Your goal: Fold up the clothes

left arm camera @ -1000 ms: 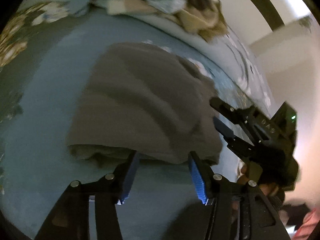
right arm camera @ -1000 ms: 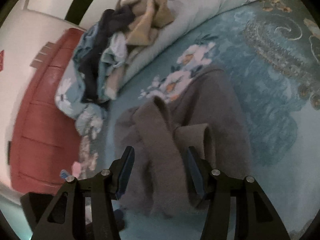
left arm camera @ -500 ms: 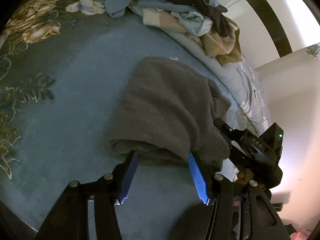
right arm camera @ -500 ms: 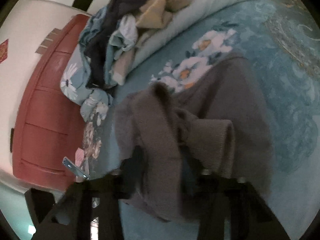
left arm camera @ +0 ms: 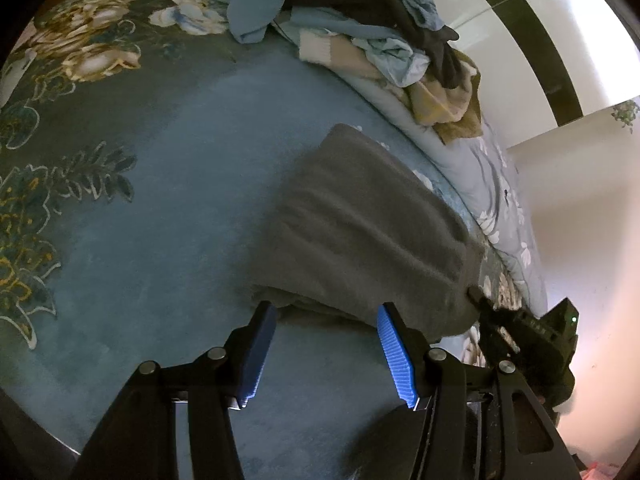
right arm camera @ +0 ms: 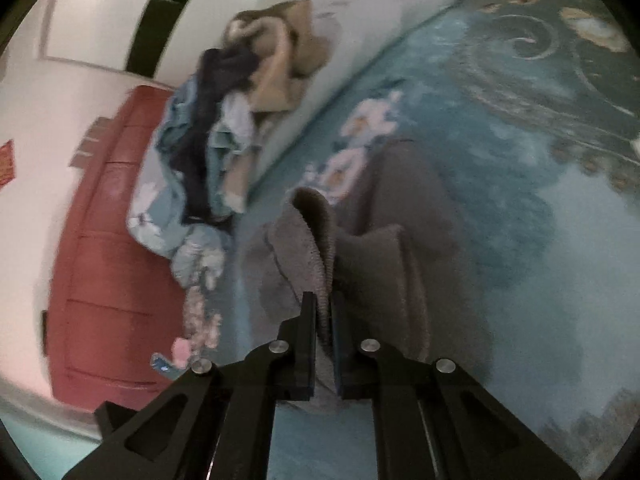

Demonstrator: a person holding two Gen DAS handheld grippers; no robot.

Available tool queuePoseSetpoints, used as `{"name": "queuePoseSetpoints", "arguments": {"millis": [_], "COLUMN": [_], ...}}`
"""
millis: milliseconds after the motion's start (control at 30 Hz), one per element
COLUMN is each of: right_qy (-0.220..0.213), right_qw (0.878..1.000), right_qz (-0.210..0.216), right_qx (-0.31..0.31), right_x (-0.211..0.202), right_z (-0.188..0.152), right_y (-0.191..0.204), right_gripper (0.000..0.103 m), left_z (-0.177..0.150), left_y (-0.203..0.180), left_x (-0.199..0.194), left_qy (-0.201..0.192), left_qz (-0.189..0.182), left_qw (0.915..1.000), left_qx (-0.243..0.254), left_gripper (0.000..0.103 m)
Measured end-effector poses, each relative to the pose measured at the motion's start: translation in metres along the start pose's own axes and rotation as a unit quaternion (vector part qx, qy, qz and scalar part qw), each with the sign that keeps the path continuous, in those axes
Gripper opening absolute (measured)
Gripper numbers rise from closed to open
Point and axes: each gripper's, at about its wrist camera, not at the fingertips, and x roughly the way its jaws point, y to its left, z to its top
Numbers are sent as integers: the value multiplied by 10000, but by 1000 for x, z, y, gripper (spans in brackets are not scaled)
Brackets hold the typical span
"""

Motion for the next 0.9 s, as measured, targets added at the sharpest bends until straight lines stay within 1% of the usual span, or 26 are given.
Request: {"name": "queuePoseSetpoints", "arguments": {"millis": [133,233,267,300,367,467,533,600,667,733,833,900], "right_qy": [344,605,672,716,735,820,939,1081,1181,1290,1346,1350], "right_qw": [9977,9939,9927,9919,9914,9895,9872,9857,9856,9864,9884,9893], "right_qz": [-576,-901,-986,-1044,-1081,-1188,-1275,-1272,-1203,-1013,-663,-510], "right_qx": [108,175,159,142,102,-31,-166,-211,-120,28,221,226], "right_x": [12,25,28,30,30,33,38,45,49,52,49,47], "right_z": [2,8,9,10,11,14,17,20,23,25,24,23], "right_y": [-8,-17,-18,-19,-20,-21,-21,-23,-30,-38,-45,-44], "right_gripper": [7,11,20,34,47,53,54,54,55,55,55,55], "left_z": [0,0,0,0,0,-2,-2,-2,-2,-2,-2,-3], "left_y": [4,7,7,7,9,11,12,15,17,20,24,25], "left_x": [6,11,12,13,14,18,19,20,20,22,26,29], "left_qy": [97,166,179,192,224,284,313,329,334,353,422,477], "left_qz": [45,77,83,83,69,84,84,75,71,74,85,94], "left_qw": [9999,9998,9998,9997,9997,9995,9994,9993,9993,9991,9987,9985], "left_qx": [-54,-87,-80,-82,-110,-115,-132,-160,-183,-215,-265,-270], "left_gripper": [58,58,58,58,58,58,58,58,58,58,58,58]}}
